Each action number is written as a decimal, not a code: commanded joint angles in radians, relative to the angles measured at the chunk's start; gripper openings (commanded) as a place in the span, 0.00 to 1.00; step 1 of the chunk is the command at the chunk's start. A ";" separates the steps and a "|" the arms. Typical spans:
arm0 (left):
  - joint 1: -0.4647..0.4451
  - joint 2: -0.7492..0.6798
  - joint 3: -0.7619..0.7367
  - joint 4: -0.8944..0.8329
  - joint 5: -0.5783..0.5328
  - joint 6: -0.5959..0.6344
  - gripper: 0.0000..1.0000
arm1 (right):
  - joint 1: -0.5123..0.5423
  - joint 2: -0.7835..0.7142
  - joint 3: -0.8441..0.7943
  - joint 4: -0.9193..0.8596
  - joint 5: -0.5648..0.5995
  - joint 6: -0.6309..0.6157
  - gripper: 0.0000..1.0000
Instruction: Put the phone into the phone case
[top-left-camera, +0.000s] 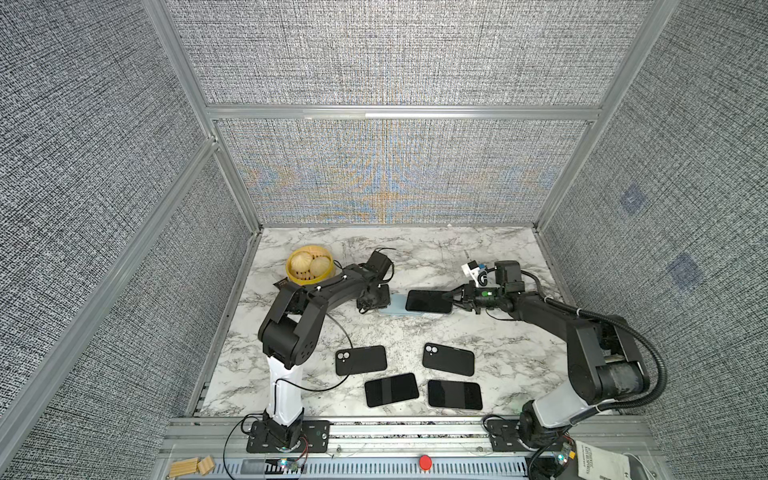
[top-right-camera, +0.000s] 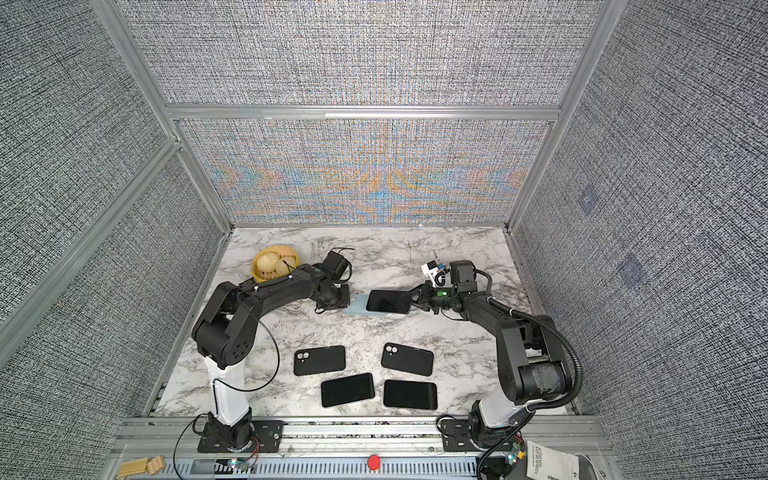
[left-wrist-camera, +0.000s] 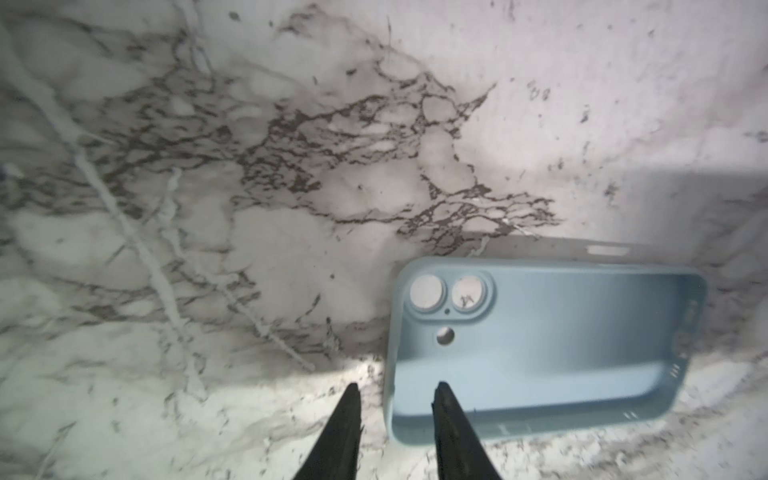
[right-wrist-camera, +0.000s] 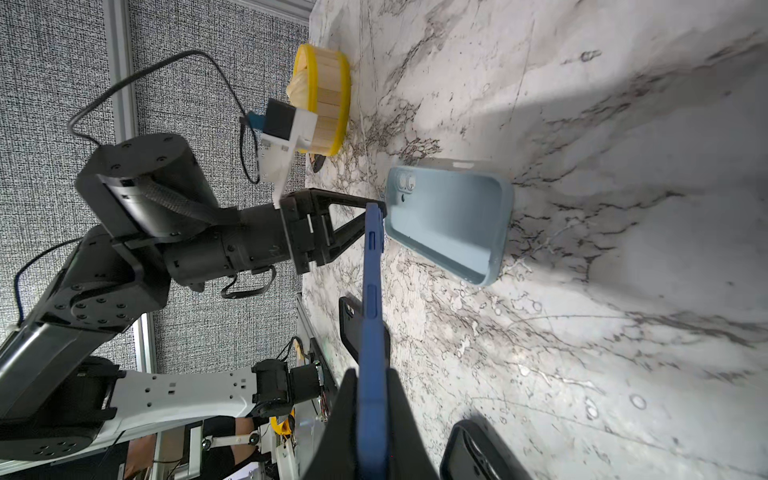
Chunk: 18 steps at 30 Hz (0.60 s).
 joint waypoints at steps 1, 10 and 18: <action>0.037 -0.069 -0.073 0.149 0.132 0.001 0.38 | 0.013 0.020 0.043 -0.057 -0.024 -0.041 0.00; 0.086 -0.074 -0.105 0.227 0.311 0.024 0.58 | 0.044 0.163 0.202 -0.124 -0.034 -0.058 0.00; 0.138 -0.055 -0.103 0.237 0.382 0.036 0.67 | 0.075 0.263 0.297 -0.174 -0.023 -0.073 0.00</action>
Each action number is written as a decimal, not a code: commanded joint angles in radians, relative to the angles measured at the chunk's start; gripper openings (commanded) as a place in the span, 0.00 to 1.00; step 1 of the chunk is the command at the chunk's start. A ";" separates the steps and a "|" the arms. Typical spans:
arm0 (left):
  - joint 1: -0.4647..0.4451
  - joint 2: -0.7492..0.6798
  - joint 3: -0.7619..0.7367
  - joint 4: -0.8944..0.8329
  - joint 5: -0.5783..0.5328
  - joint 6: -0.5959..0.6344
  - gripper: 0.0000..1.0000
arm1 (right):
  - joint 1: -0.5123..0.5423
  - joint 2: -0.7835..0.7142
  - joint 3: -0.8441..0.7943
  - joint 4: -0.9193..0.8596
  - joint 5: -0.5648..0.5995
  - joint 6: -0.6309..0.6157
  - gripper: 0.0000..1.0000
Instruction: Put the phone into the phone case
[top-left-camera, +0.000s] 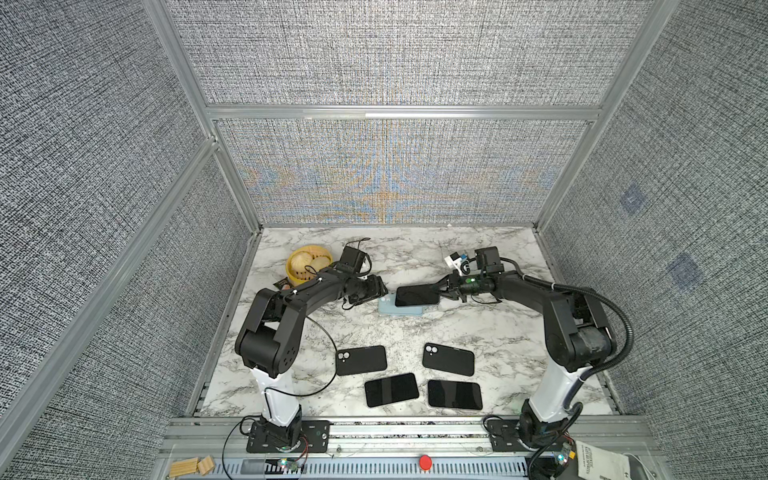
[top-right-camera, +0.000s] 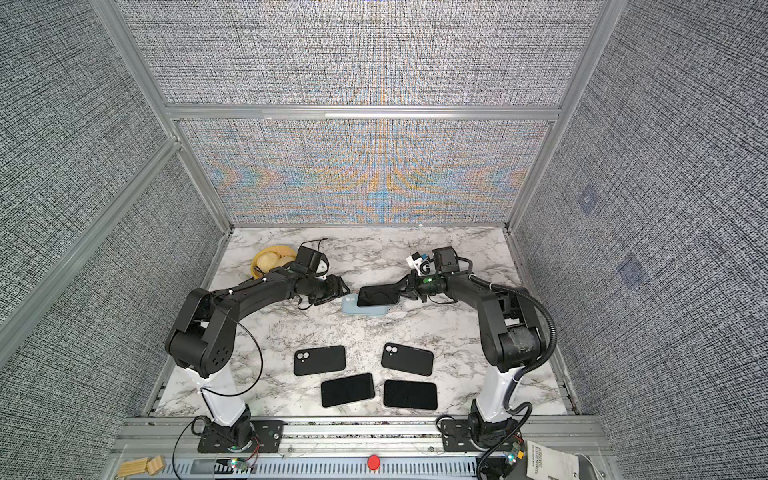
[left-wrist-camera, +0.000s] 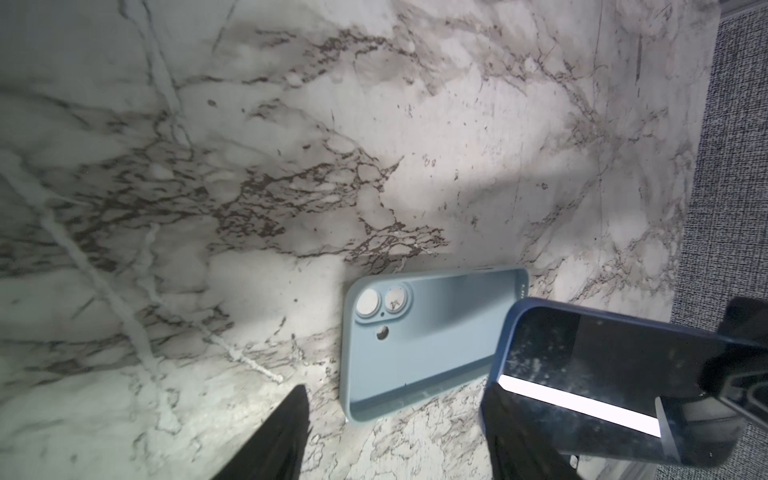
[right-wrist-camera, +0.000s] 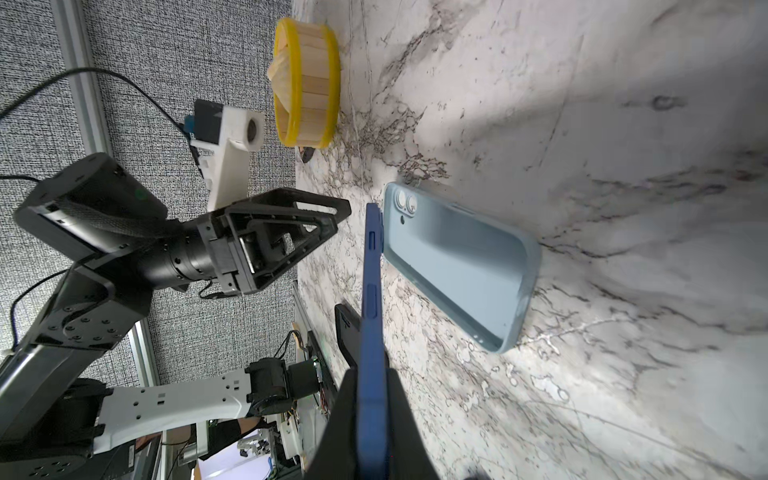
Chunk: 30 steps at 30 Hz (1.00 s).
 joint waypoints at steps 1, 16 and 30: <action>0.004 0.019 0.007 0.017 0.053 0.021 0.67 | 0.011 0.028 0.039 -0.040 -0.020 -0.024 0.00; 0.036 0.051 -0.022 0.080 0.112 -0.026 0.71 | 0.023 0.113 0.111 -0.112 -0.021 -0.062 0.00; 0.036 0.071 -0.032 0.107 0.150 -0.038 0.71 | 0.033 0.172 0.150 -0.157 -0.020 -0.096 0.00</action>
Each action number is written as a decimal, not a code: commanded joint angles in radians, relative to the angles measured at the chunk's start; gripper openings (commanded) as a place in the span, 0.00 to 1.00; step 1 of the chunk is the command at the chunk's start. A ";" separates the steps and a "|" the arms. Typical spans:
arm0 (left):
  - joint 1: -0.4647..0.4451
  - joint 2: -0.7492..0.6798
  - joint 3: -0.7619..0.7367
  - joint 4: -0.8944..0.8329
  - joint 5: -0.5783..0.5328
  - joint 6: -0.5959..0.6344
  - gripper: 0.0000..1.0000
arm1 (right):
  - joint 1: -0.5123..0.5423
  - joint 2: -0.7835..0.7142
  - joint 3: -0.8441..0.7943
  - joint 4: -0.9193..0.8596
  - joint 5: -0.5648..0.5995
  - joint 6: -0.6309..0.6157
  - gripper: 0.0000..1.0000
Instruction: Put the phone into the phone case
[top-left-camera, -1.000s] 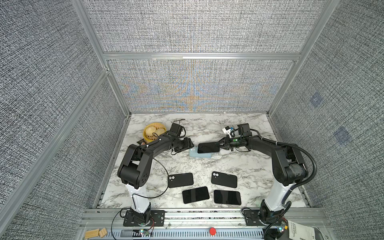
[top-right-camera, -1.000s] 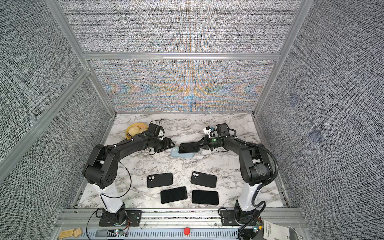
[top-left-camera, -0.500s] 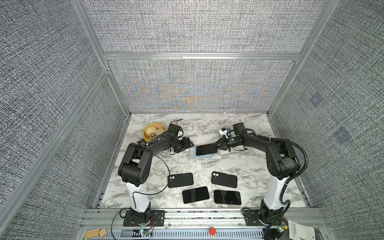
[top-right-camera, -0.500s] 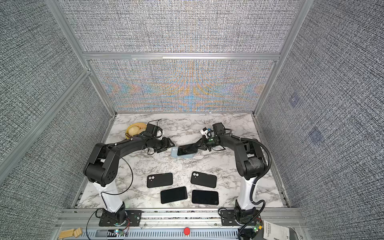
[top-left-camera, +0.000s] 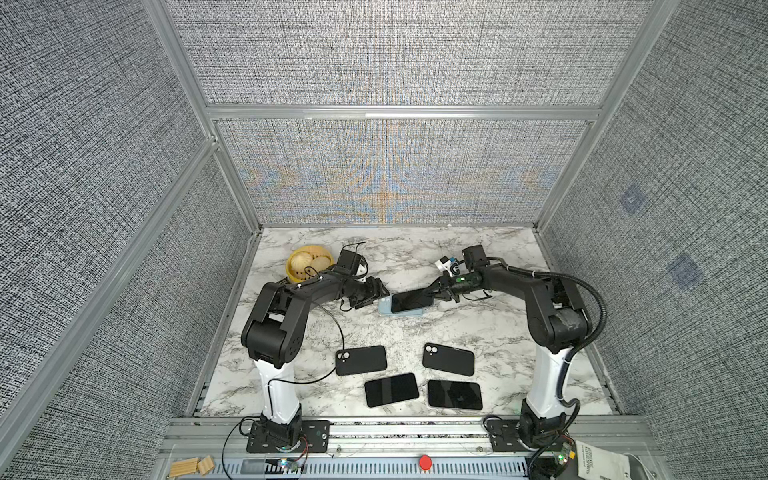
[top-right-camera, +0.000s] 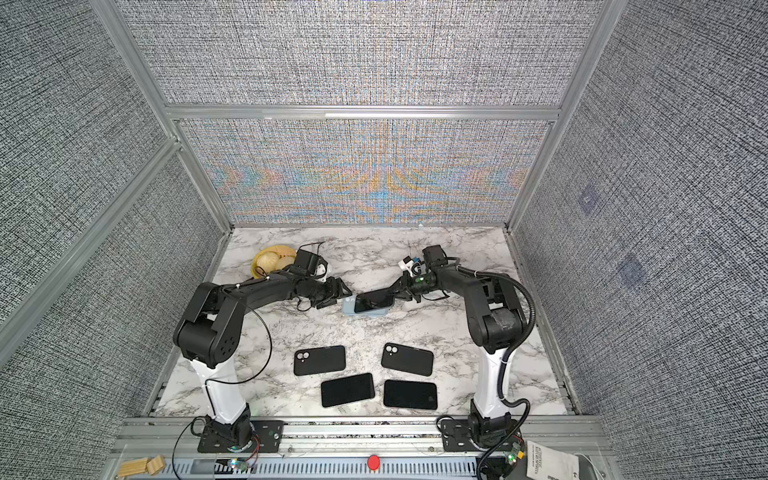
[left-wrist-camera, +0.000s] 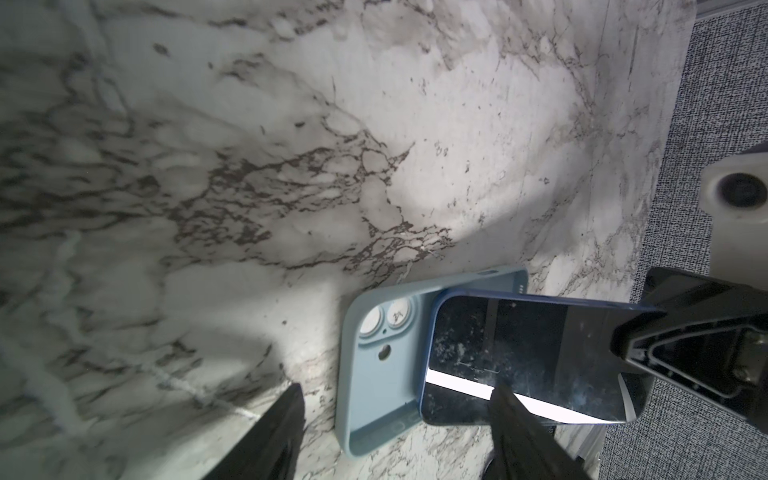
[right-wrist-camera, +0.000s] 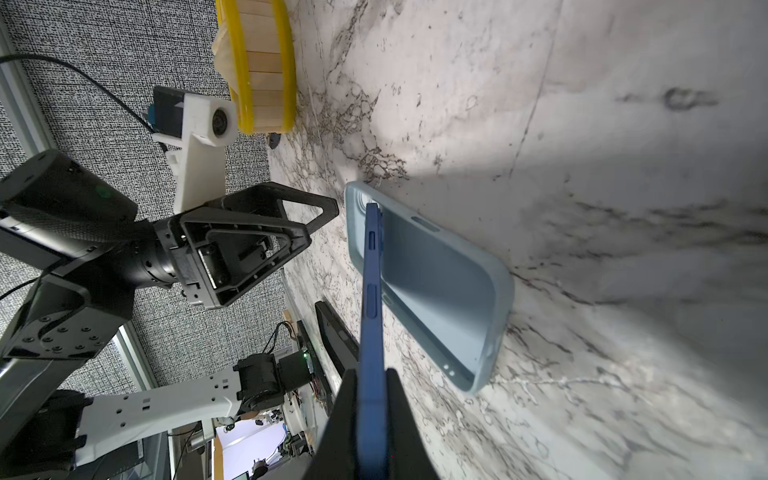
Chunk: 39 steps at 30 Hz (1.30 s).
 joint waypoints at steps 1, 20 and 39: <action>0.001 0.005 -0.005 0.036 0.025 -0.006 0.70 | 0.003 0.006 0.008 -0.018 -0.022 -0.020 0.00; 0.001 0.026 -0.020 0.064 0.066 -0.016 0.66 | 0.009 0.064 0.029 -0.018 -0.020 -0.031 0.00; 0.001 0.025 -0.042 0.100 0.075 -0.034 0.66 | 0.041 0.113 0.072 -0.032 -0.034 -0.044 0.00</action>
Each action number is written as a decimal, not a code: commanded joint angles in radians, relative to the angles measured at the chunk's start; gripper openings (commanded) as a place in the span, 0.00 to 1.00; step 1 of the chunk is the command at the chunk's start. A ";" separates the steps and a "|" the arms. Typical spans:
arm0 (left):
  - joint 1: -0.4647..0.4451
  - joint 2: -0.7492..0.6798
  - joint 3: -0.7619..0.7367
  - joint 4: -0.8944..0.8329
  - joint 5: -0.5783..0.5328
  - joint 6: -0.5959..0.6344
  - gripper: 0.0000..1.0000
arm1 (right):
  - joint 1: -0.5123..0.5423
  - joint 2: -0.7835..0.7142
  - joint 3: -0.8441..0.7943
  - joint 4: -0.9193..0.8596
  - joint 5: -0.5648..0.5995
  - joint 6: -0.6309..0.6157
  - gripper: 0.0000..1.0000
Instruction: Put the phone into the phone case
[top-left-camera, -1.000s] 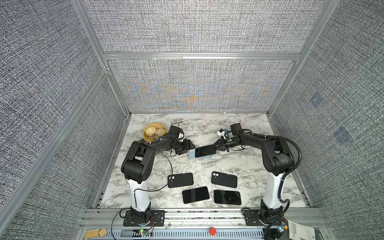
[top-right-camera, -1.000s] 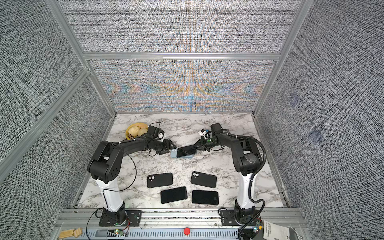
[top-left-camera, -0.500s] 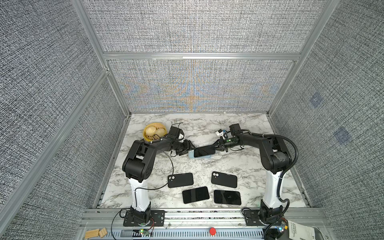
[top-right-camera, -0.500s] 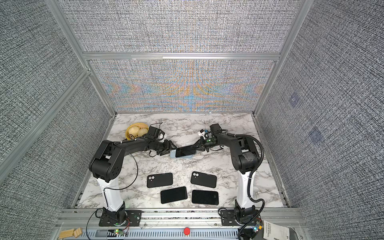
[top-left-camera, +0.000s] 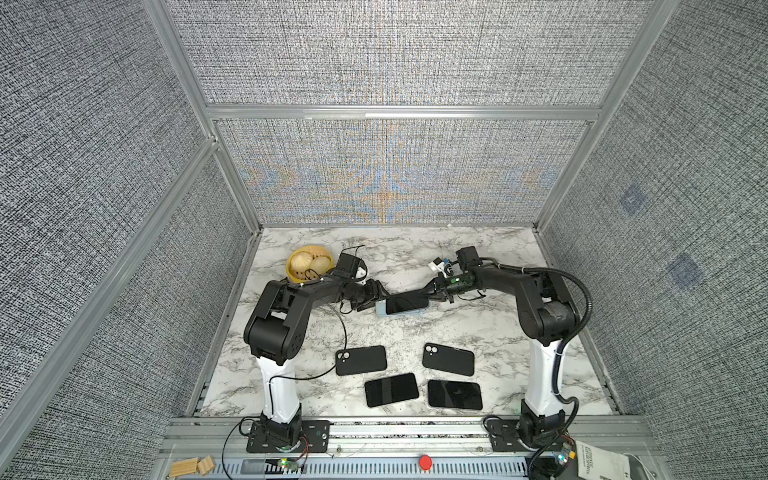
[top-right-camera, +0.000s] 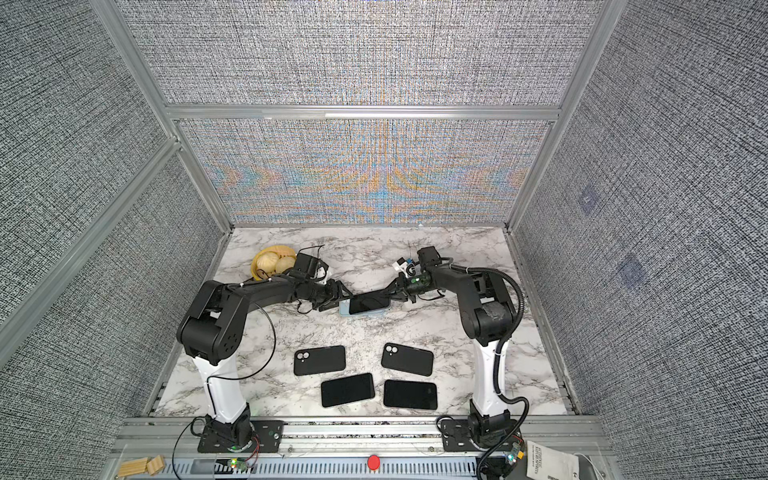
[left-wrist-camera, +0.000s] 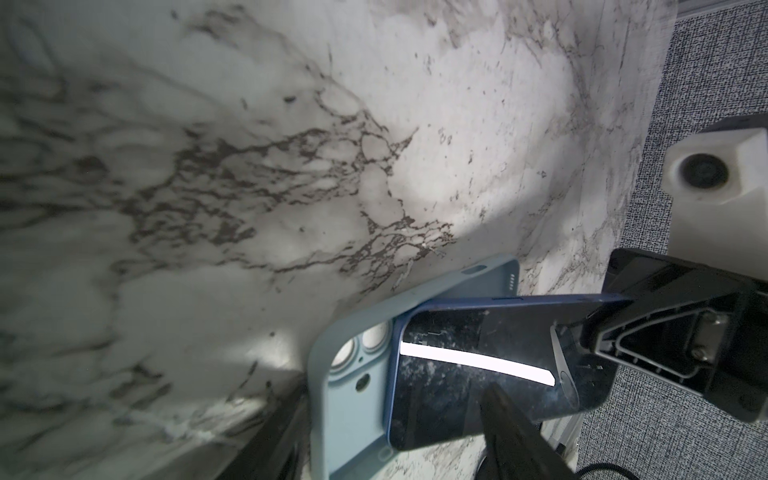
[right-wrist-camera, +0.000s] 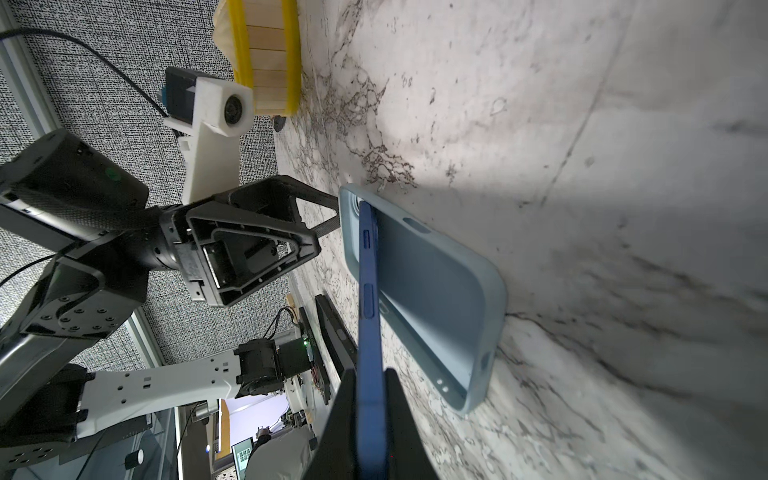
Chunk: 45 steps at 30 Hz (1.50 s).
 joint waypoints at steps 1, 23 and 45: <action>-0.004 -0.004 -0.009 0.027 0.020 -0.007 0.67 | 0.021 0.016 0.007 -0.025 0.026 0.011 0.00; -0.005 -0.011 -0.021 0.046 0.027 -0.019 0.66 | 0.038 0.006 0.022 -0.151 0.060 -0.091 0.00; -0.016 -0.033 -0.063 0.099 0.050 -0.056 0.66 | 0.045 0.047 0.032 -0.150 0.106 -0.084 0.04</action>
